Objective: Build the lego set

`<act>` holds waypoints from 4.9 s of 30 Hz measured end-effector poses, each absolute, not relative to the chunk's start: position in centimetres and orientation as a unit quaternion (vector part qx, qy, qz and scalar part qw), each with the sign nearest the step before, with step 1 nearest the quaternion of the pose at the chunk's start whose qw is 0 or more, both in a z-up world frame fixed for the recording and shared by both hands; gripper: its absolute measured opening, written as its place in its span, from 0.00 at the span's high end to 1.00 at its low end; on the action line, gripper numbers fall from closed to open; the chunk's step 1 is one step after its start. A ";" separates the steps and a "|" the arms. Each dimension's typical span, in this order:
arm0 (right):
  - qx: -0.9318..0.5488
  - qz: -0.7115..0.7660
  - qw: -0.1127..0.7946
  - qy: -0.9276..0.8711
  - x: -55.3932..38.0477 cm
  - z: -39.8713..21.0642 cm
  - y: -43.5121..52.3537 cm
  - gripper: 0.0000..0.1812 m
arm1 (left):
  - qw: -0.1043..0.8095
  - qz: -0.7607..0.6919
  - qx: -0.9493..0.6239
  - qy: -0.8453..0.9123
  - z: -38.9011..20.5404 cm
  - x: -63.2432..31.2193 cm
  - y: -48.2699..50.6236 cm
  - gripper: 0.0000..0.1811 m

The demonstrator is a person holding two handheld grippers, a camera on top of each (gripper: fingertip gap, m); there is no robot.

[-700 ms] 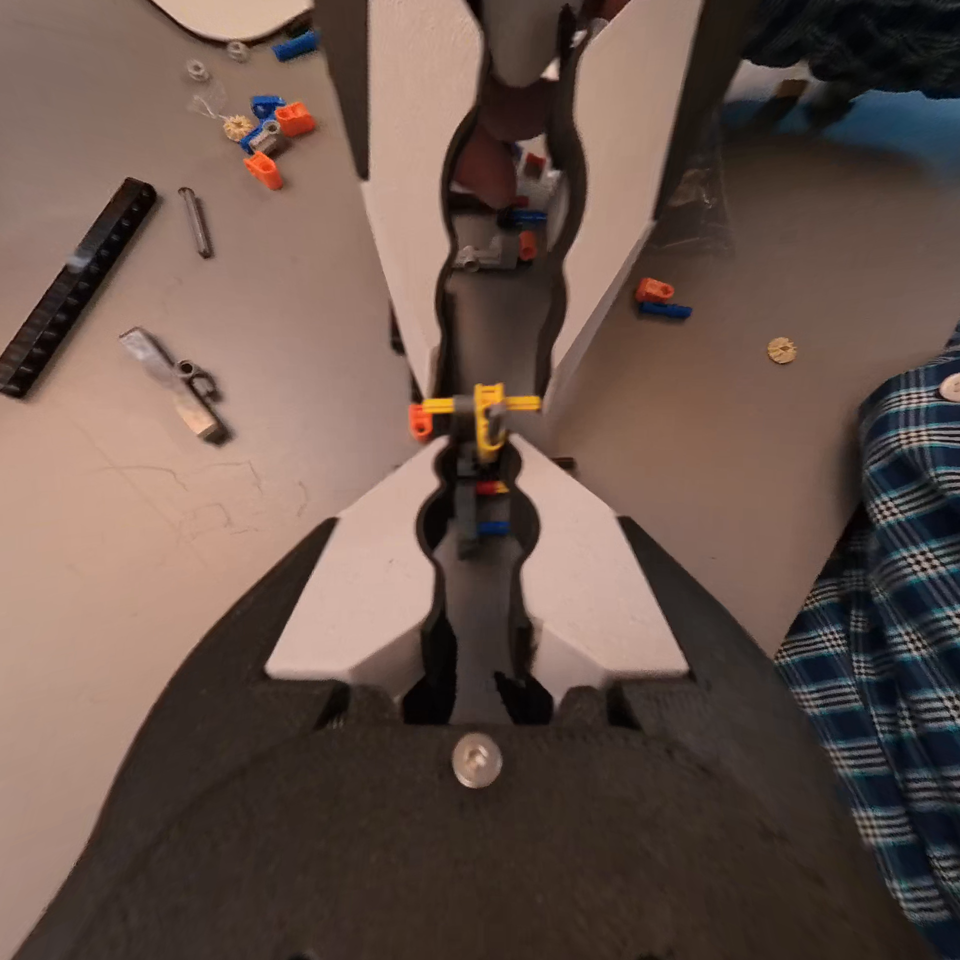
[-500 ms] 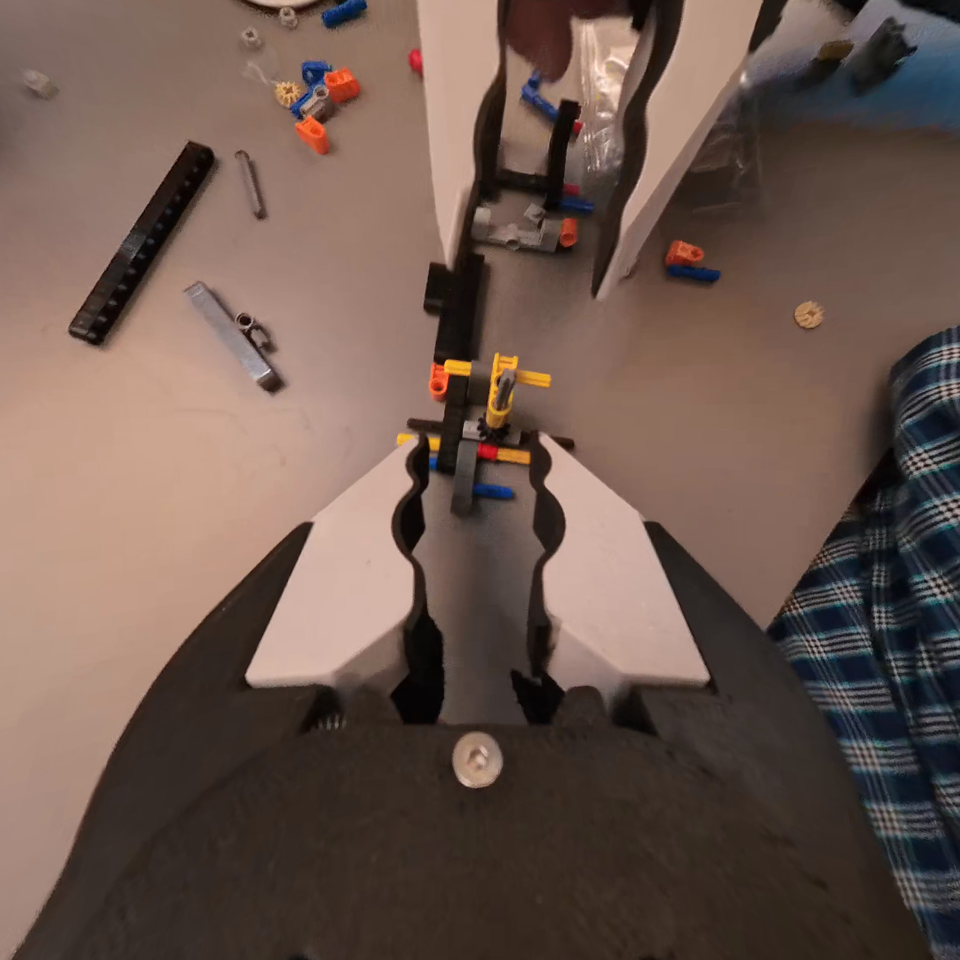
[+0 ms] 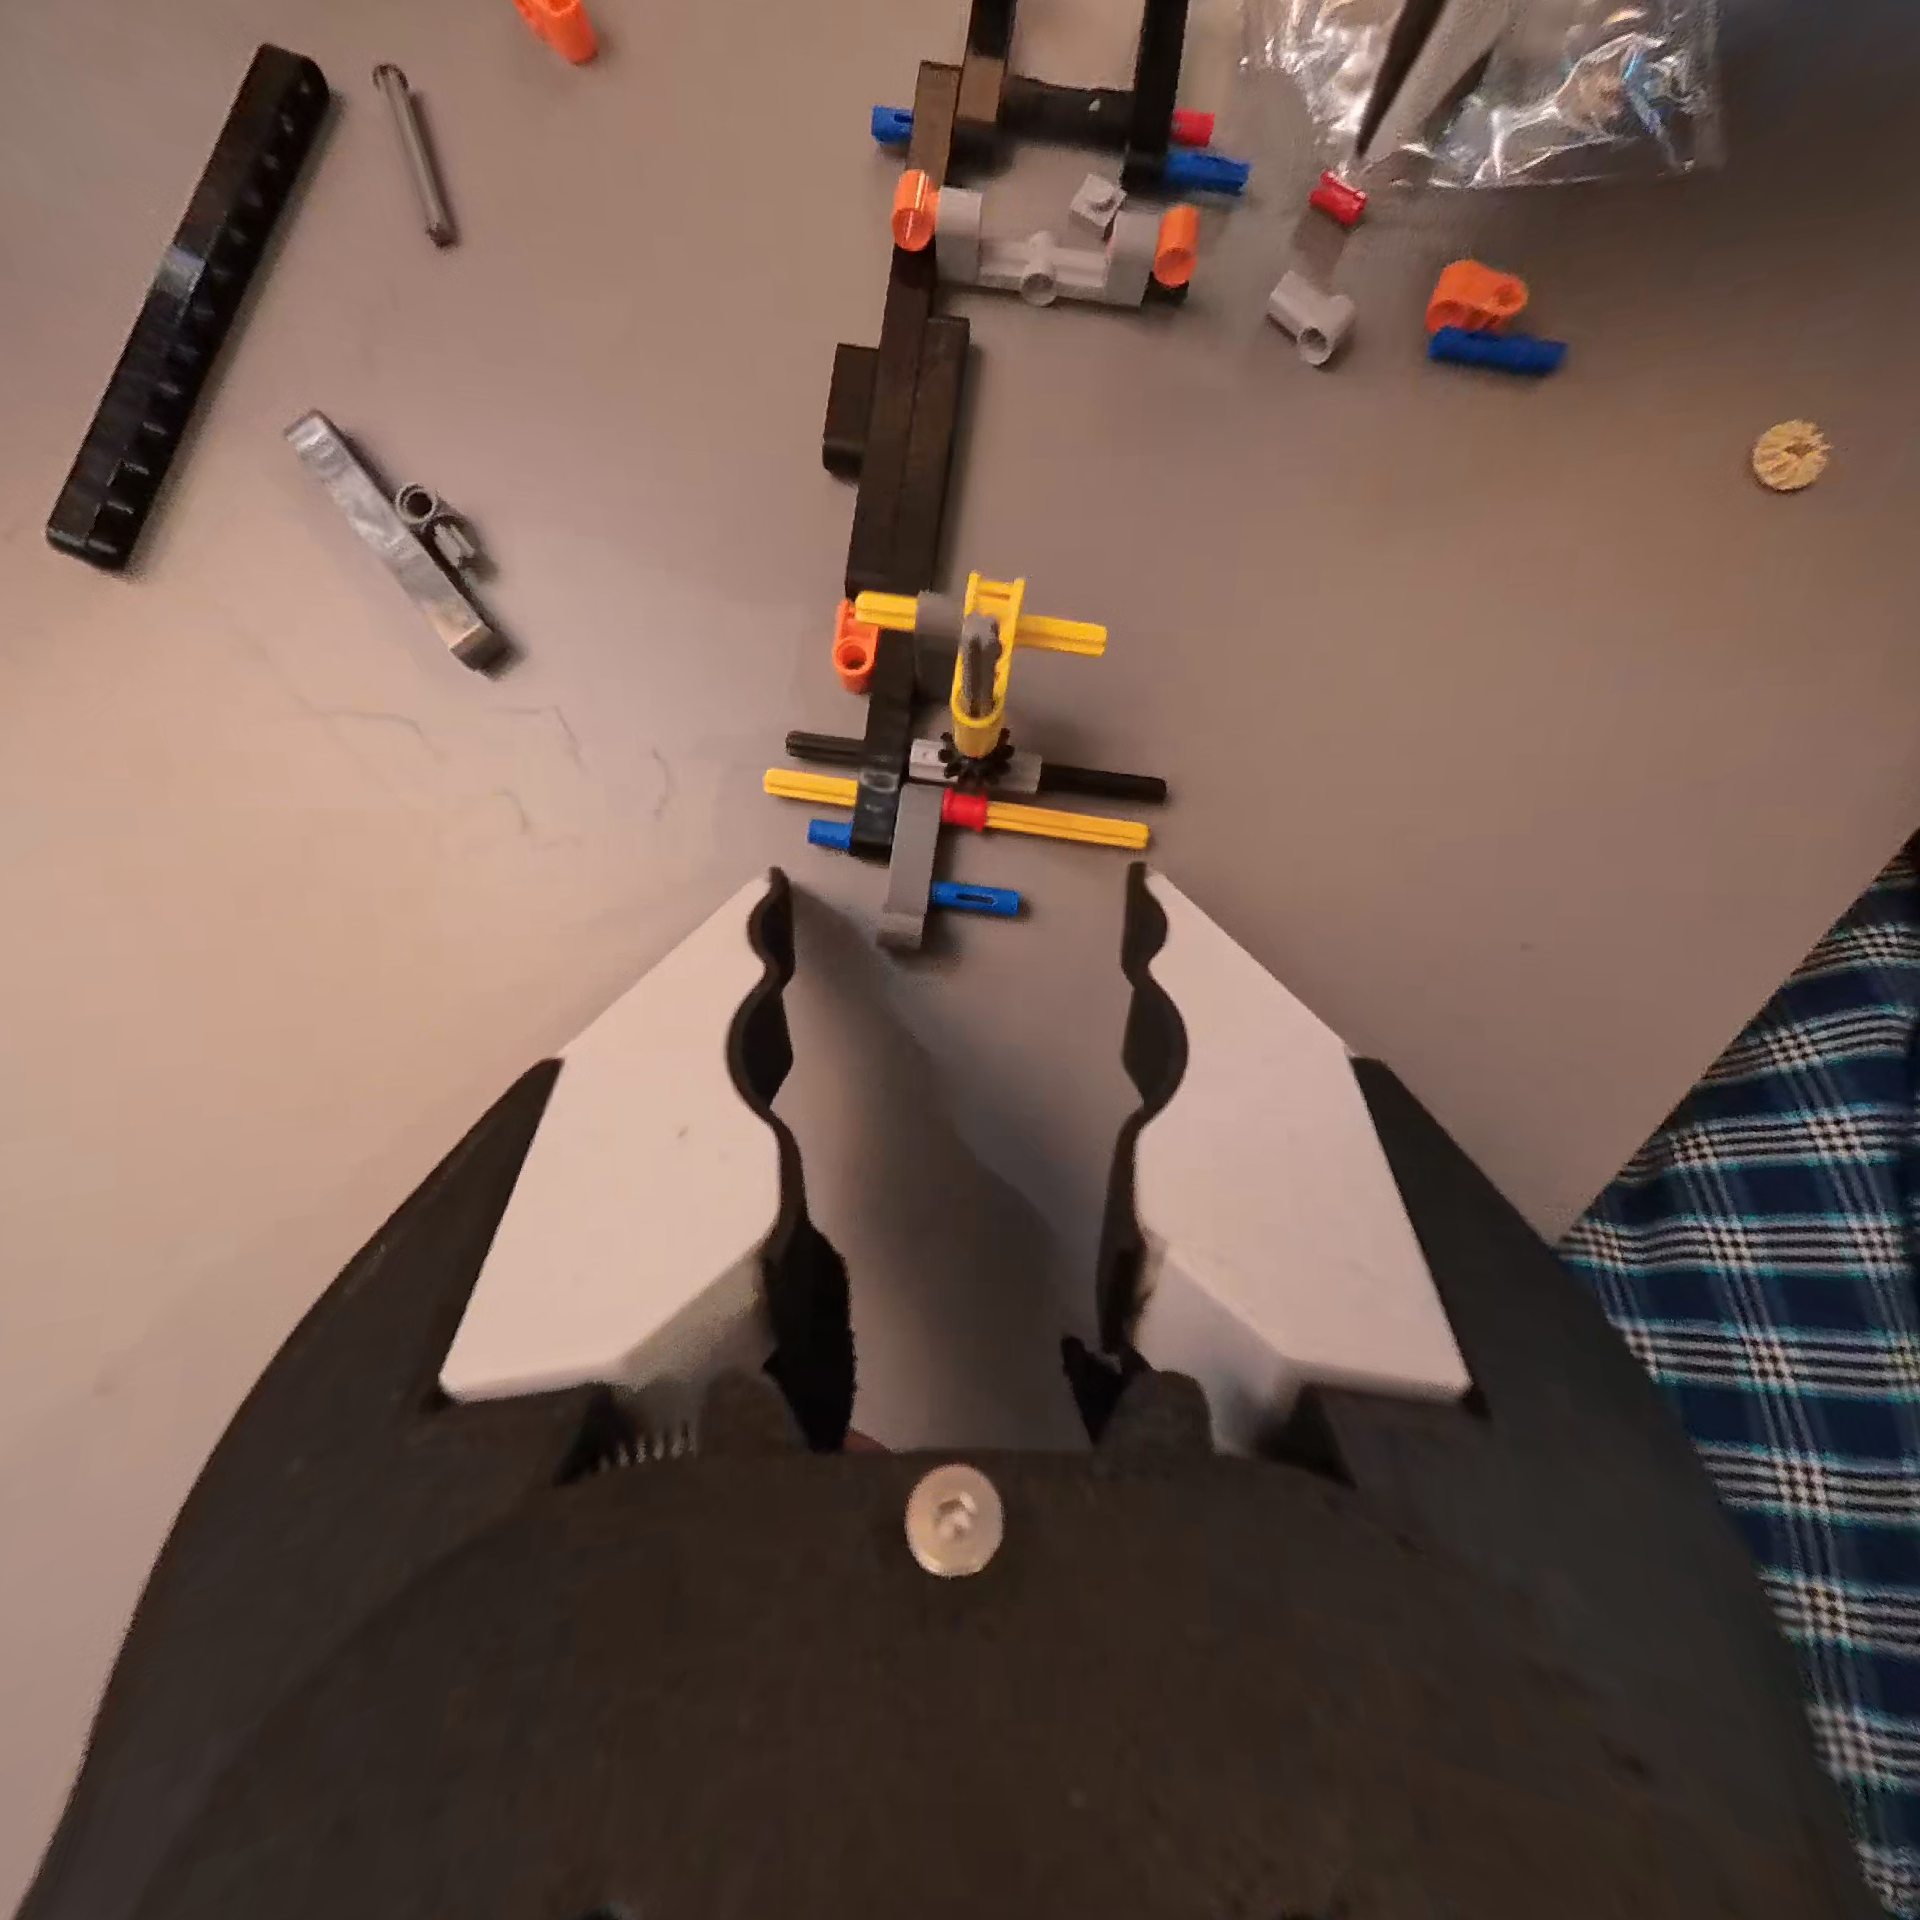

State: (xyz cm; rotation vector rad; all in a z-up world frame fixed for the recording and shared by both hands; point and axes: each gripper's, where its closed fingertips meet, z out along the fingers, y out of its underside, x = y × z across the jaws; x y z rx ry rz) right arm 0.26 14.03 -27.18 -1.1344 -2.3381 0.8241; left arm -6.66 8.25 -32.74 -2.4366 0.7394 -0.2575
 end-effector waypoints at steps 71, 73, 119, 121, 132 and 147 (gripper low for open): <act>-0.574 -0.003 0.512 -0.638 10.1 -3.4 52.7 0.69 | 0.486 0.143 -0.721 0.473 -15.8 -4.7 34.1 0.98; -0.572 -0.005 0.515 -0.638 10.1 -3.3 52.7 0.70 | 0.495 0.124 -0.724 0.463 -15.4 -4.7 33.5 0.96; -0.532 0.246 0.459 -0.667 7.3 -3.9 40.5 1.00 | 0.593 0.083 -0.688 0.410 -5.7 0.7 39.1 0.73; -0.522 0.242 0.458 -0.678 6.4 -4.3 39.2 1.00 | 0.603 0.113 -0.657 0.439 -3.8 1.1 38.7 0.69; -0.490 0.241 0.444 -0.711 3.8 -4.7 35.7 0.96 | 0.478 0.231 -0.578 0.619 -4.8 2.5 40.3 0.99; -0.518 0.328 0.362 -0.702 1.7 -7.2 35.7 0.78 | 0.564 0.153 -0.603 0.543 -3.4 -5.6 36.3 0.99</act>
